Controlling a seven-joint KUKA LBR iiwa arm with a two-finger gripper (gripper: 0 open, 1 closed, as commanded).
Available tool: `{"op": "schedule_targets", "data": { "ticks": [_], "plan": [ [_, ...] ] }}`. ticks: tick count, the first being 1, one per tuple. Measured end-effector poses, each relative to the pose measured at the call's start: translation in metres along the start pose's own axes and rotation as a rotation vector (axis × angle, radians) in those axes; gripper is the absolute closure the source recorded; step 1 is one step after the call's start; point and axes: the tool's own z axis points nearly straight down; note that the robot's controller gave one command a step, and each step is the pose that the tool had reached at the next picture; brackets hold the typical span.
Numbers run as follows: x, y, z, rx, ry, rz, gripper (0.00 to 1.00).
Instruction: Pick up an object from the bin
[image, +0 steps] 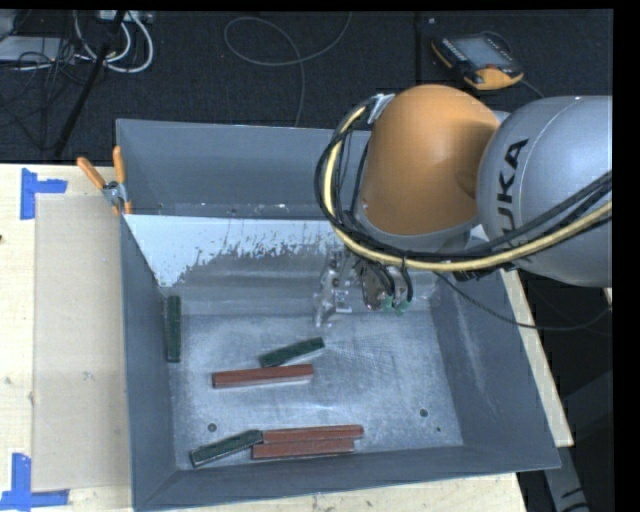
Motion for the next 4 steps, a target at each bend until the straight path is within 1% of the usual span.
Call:
{"op": "schedule_targets", "data": {
  "ticks": [1, 2, 3, 4],
  "plan": [
    [0.0, 0.0, 0.0, 0.001, 0.0, -0.001, 1.0],
    [0.005, 0.009, 0.113, 0.003, 0.011, 0.069, 0.0],
    [0.003, 0.009, 0.109, 0.001, 0.003, 0.068, 0.0],
    [0.001, -0.006, 0.186, -0.001, 0.001, 0.191, 1.0]
  ]
}}
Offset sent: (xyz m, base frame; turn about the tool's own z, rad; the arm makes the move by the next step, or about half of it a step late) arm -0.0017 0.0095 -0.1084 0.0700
